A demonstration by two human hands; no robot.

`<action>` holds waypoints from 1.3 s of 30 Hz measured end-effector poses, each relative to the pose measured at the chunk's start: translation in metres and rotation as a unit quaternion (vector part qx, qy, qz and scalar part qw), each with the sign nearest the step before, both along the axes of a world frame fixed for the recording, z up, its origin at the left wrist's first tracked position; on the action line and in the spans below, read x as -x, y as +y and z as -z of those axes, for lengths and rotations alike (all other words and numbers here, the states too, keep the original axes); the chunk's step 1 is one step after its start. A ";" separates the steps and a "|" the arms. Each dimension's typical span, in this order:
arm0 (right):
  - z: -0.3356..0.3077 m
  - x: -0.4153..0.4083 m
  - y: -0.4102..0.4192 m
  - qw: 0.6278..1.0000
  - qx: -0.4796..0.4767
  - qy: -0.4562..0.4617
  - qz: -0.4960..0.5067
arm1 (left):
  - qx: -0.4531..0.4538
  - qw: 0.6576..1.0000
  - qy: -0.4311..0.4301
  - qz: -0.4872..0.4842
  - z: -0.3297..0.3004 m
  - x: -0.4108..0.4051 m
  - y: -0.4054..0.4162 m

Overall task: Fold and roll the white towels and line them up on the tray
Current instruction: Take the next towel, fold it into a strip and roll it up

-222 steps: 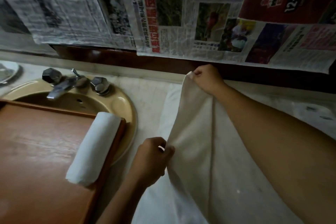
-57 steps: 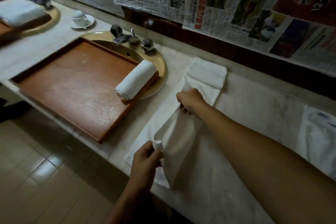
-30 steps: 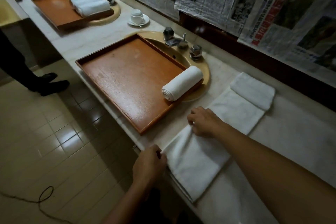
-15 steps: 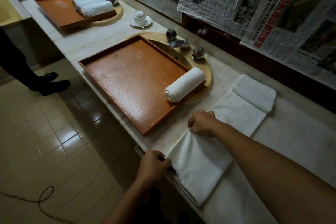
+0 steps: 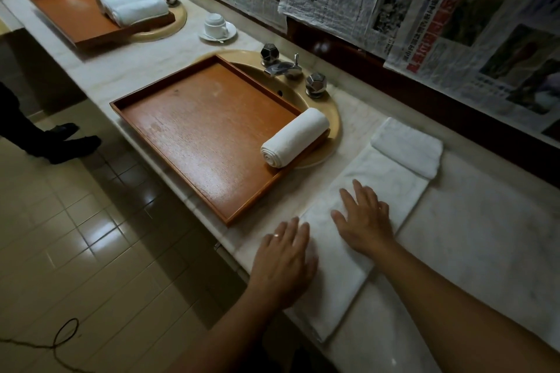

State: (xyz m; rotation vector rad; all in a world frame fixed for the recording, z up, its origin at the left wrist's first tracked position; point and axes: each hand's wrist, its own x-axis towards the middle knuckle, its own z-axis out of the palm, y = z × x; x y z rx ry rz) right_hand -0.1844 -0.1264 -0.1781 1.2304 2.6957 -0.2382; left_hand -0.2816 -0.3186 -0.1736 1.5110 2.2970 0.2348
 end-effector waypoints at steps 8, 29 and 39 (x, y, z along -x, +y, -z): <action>0.002 0.014 -0.029 0.995 -0.069 0.024 -0.065 | -0.003 0.993 0.117 -0.027 0.001 0.028 -0.022; 0.012 0.024 0.014 0.971 0.033 0.237 0.025 | -0.067 0.998 0.019 -0.002 -0.006 0.029 0.043; 0.020 -0.034 0.060 0.948 -0.168 0.247 0.113 | -0.035 0.974 0.059 0.214 0.006 0.021 0.171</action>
